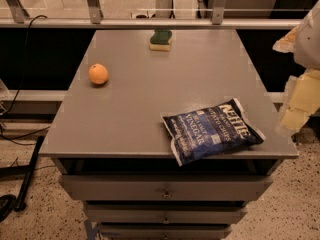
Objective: Pick sponge
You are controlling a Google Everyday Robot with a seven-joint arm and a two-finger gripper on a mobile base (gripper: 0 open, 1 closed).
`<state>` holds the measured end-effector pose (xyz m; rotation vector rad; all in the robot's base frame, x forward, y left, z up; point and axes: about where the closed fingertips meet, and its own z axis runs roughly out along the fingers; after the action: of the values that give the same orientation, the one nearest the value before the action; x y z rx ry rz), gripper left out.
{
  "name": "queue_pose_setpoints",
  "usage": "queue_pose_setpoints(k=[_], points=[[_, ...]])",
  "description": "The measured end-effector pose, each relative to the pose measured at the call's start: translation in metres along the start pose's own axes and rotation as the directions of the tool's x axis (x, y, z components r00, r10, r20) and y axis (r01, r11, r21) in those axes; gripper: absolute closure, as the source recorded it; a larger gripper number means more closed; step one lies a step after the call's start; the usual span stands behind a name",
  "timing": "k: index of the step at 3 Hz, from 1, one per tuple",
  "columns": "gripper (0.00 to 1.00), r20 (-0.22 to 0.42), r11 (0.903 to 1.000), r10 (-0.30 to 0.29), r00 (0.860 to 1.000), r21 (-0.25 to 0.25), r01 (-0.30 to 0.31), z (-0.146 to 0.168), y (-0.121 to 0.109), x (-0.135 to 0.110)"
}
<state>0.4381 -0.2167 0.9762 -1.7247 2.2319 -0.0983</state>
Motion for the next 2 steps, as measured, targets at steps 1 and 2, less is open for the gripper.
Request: queue_pose_setpoints(k=[1,2], points=[[0.0,0.0,1.0,0.0,1.0,0.0,0.0,0.0,0.0,0.0],[0.0,0.035,0.9995,0.015,0.999,0.027,-0.016,0.013,-0.028,-0.014]])
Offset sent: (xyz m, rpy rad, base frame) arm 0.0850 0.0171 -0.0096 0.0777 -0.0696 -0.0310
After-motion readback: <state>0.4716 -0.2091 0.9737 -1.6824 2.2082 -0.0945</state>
